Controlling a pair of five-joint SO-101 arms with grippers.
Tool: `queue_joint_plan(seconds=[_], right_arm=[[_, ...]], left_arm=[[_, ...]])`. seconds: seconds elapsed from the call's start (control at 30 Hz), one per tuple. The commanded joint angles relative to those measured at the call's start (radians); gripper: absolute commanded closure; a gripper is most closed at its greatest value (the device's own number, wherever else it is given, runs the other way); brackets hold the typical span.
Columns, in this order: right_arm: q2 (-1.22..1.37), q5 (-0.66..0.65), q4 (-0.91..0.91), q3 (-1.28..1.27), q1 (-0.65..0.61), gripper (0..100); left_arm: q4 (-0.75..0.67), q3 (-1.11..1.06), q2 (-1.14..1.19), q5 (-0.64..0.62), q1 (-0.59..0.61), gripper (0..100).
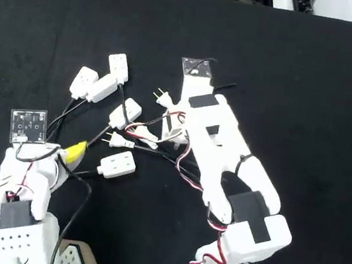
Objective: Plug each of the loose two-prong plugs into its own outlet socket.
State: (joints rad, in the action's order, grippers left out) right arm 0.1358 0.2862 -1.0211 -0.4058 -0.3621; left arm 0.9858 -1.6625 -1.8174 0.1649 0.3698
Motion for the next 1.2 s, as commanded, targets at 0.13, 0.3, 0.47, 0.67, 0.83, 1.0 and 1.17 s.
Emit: queue_joint_plan(seconds=[0.13, 0.3, 0.47, 0.67, 0.83, 1.0, 1.17], right_arm=[[-0.001, 0.014, 0.040, 0.039, -0.008, 90.2], [0.064, 0.014, 0.060, 0.062, -0.009, 90.0], [0.170, 0.014, 0.020, 0.176, -0.008, 90.0], [0.219, 0.008, -0.064, 0.272, -0.006, 90.2], [0.214, 0.008, -0.064, 0.275, 0.000, 90.0], [0.222, 0.008, -0.066, 0.303, 0.003, 89.9], [0.222, 0.009, -0.123, 0.351, 0.003, 89.9]], left_arm=[[0.005, -0.016, -0.006, 0.000, 0.013, 61], [0.005, -0.016, -0.006, 0.000, 0.016, 61], [0.005, -0.016, -0.006, 0.000, 0.016, 61], [0.005, -0.016, -0.006, 0.000, 0.016, 61], [0.003, -0.016, -0.006, 0.000, 0.016, 61], [0.003, -0.016, -0.006, 0.000, 0.018, 61], [-0.002, -0.016, -0.006, 0.000, 0.035, 61]])
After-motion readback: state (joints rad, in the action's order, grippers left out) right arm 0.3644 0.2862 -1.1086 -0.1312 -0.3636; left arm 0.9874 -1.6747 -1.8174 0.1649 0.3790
